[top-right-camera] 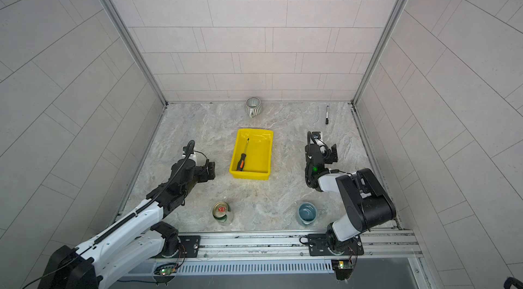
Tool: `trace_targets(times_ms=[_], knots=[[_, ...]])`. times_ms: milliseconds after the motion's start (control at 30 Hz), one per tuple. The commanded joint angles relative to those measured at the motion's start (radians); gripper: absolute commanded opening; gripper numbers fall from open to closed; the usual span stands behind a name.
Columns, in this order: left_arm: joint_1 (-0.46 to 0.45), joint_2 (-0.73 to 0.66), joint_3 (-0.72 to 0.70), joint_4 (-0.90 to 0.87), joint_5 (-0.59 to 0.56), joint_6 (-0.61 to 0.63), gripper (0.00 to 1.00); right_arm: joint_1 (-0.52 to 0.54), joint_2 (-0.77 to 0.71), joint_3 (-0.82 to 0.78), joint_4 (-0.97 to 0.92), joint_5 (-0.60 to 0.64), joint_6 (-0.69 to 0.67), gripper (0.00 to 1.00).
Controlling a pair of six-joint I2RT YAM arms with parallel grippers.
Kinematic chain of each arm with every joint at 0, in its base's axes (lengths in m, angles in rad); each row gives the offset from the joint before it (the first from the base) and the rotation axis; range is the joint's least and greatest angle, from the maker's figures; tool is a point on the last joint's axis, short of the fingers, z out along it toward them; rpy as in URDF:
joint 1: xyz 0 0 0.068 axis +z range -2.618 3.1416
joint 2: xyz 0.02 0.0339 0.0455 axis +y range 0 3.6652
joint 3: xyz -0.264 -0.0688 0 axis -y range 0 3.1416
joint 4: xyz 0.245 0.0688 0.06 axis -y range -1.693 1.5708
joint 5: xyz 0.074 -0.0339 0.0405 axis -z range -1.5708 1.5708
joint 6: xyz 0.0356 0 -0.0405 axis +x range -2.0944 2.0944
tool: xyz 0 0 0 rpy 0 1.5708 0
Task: Put the screwdriver in the bin
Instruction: Reset both arms
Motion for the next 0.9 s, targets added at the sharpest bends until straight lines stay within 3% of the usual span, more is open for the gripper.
trace_targets(times_ms=[0,133,267,367,867], knots=[[0.0,-0.005,0.011,-0.009,-0.023,-0.006,1.0,-0.018,0.03,0.014,0.051,-0.036,0.008,0.96],[0.0,0.015,0.019,-0.011,-0.009,-0.002,1.0,-0.057,0.004,-0.025,0.073,-0.112,0.043,0.97],[0.0,0.038,0.023,0.006,0.014,0.006,1.0,-0.134,-0.002,-0.115,0.214,-0.252,0.104,0.97],[0.0,0.05,0.027,0.008,0.019,0.01,1.0,-0.146,0.04,-0.161,0.339,-0.233,0.128,0.97],[0.0,0.107,0.045,0.013,0.004,0.005,1.0,-0.137,0.043,-0.116,0.258,-0.257,0.101,0.99]])
